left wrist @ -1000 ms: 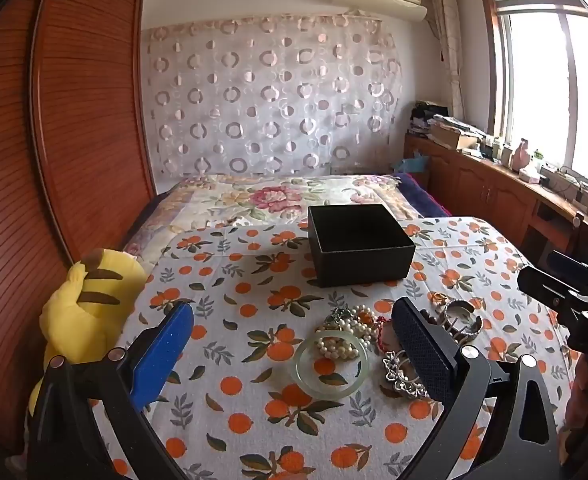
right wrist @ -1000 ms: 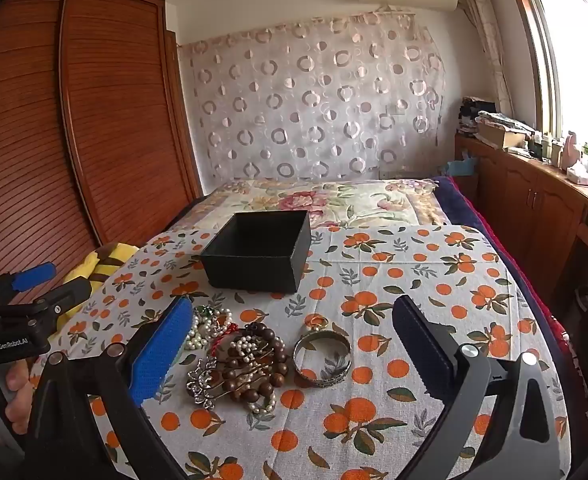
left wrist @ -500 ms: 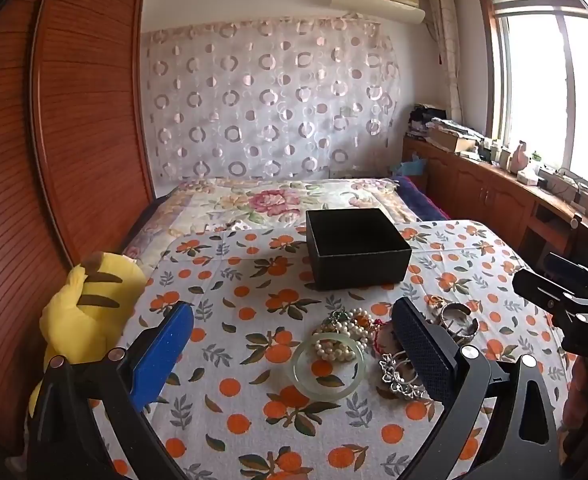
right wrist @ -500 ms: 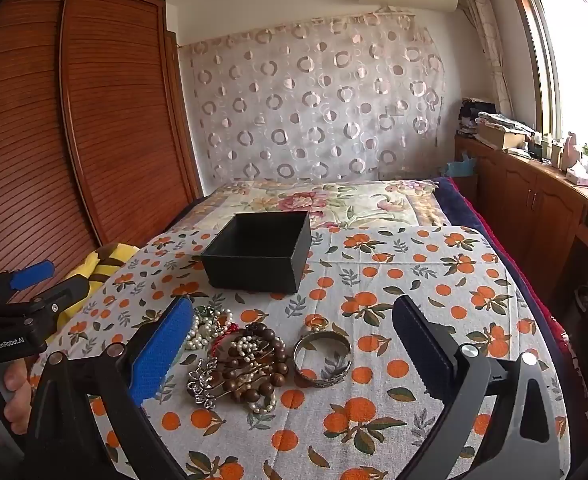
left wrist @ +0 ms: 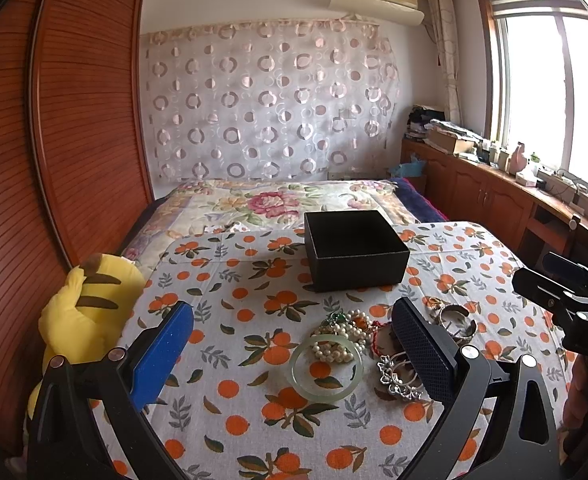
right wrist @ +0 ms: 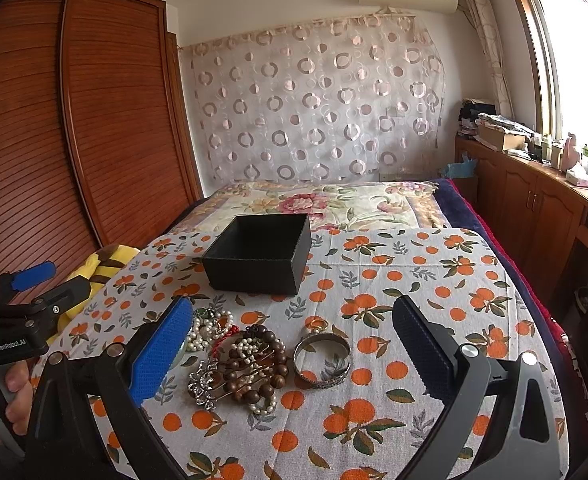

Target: Organize jewelry

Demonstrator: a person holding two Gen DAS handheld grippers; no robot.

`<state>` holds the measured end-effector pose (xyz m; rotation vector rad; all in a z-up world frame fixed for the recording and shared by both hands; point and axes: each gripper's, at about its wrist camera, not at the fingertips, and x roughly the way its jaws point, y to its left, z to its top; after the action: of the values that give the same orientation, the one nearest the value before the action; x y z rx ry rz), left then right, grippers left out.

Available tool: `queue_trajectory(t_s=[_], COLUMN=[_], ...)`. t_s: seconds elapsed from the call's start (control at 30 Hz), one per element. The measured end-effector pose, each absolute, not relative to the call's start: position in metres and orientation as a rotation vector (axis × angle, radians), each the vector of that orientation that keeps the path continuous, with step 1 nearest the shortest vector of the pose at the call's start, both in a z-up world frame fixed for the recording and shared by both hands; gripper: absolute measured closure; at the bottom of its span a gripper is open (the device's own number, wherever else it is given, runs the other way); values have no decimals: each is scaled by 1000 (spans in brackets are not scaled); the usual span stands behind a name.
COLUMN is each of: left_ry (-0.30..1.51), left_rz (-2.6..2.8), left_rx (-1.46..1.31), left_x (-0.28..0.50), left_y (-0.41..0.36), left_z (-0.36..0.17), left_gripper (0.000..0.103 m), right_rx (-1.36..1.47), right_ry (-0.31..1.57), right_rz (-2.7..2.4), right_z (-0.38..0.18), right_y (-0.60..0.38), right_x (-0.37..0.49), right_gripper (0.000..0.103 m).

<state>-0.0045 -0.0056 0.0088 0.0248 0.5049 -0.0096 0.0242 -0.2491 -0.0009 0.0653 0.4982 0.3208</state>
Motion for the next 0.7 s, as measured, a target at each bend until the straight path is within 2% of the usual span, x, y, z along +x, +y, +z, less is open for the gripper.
queue_trajectory(t_s=[0.7], left_ry=[501], left_rz=[-10], left_rx=[24], left_x=[-5], left_y=[-6], left_z=[9], left_gripper=[7], right_rx=[64], right_ry=[495], right_rz=[322], right_z=[1], right_y=[-249], right_x=[23], right_gripper=[2])
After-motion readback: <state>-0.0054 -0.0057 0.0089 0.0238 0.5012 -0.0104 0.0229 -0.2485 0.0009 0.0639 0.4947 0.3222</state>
